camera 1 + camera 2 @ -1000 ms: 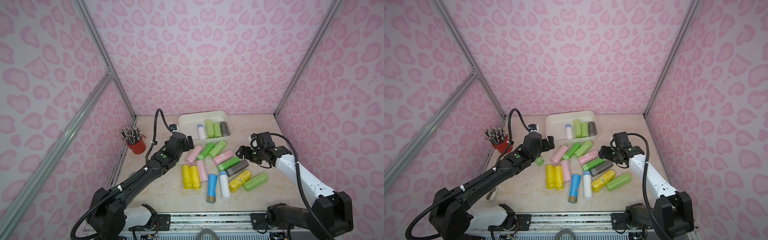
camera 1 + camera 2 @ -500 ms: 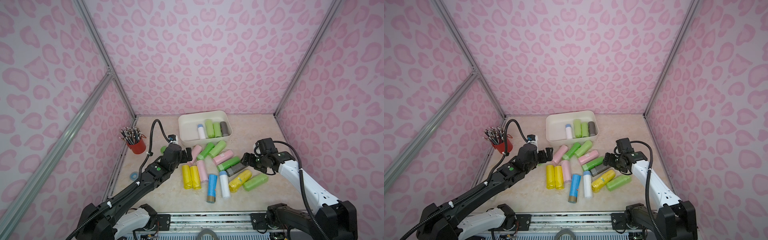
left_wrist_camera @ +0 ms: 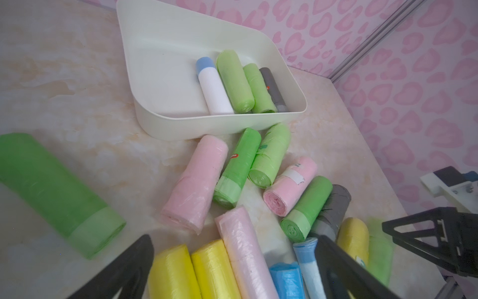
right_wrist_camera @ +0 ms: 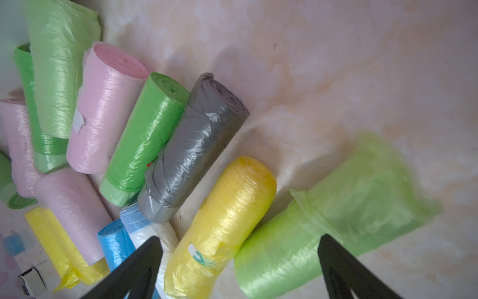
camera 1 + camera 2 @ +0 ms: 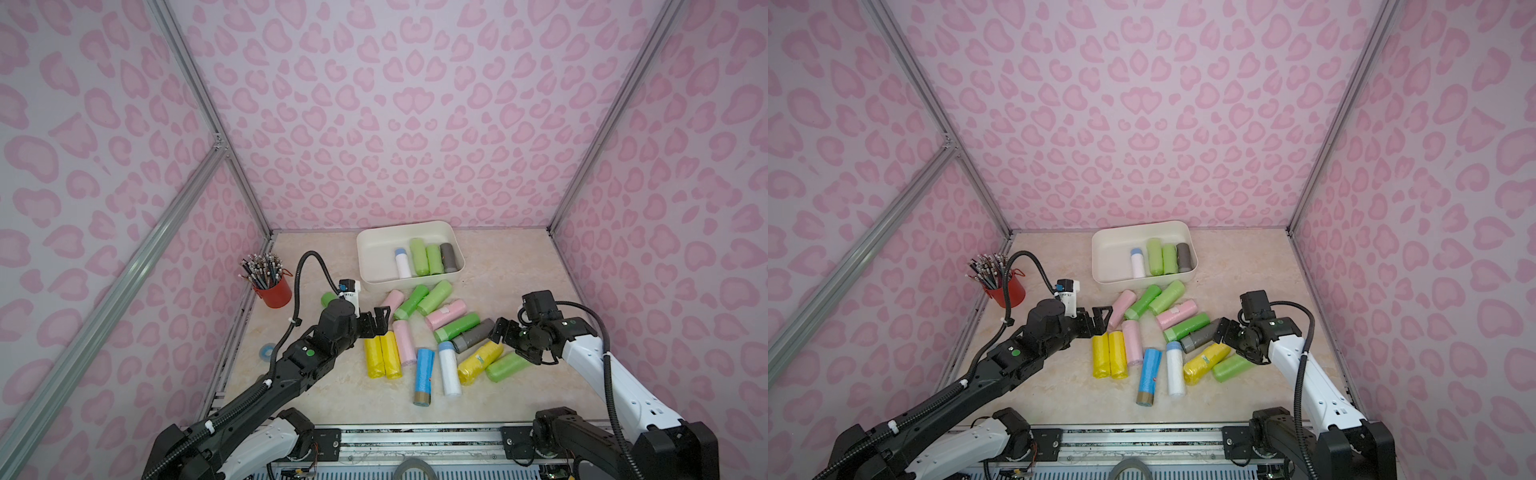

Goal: Put the roll of trash bags into the storage box
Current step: Pick up the roll of trash bags from the center of the board.

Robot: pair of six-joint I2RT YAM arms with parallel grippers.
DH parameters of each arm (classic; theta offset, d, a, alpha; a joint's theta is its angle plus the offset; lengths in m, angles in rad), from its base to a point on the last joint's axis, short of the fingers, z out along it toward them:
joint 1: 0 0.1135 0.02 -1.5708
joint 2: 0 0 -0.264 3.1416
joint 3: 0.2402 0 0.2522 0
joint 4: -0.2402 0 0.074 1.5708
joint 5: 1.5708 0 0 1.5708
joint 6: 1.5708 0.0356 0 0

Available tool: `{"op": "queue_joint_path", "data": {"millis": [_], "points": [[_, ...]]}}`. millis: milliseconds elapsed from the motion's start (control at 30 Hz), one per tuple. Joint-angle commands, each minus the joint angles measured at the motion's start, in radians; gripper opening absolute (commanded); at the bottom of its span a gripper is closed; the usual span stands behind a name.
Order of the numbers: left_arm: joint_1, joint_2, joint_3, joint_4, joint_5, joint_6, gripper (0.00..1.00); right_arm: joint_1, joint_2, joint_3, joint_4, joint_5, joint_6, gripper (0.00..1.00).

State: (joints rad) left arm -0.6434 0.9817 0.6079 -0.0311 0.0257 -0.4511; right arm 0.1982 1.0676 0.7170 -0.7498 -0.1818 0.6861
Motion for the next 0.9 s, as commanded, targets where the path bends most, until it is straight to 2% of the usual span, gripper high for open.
{"op": "queue_joint_path", "data": {"millis": [0, 100, 200, 467, 533, 867], "points": [[0.001, 0.016, 0.005, 0.079, 0.1, 0.025, 1.0, -0.02, -0.02, -0.014, -0.03, 0.041, 0.053, 0.97], [-0.008, 0.038, 0.005, 0.125, 0.176, 0.045, 1.0, -0.045, -0.042, -0.017, -0.065, 0.069, 0.075, 0.98], [-0.046, 0.065, 0.022, 0.141, 0.194, 0.087, 1.0, -0.072, -0.043, -0.019, -0.111, 0.08, 0.096, 0.98], [-0.175, 0.166, 0.094, 0.12, 0.123, 0.187, 1.0, -0.108, -0.049, -0.037, -0.147, 0.054, 0.128, 0.99], [-0.18, 0.178, 0.092, 0.144, 0.133, 0.182, 0.99, -0.119, -0.055, -0.043, -0.153, 0.052, 0.131, 1.0], [-0.183, 0.204, 0.074, 0.208, 0.15, 0.164, 1.0, -0.16, -0.058, -0.102, -0.131, 0.051, 0.158, 0.91]]}}
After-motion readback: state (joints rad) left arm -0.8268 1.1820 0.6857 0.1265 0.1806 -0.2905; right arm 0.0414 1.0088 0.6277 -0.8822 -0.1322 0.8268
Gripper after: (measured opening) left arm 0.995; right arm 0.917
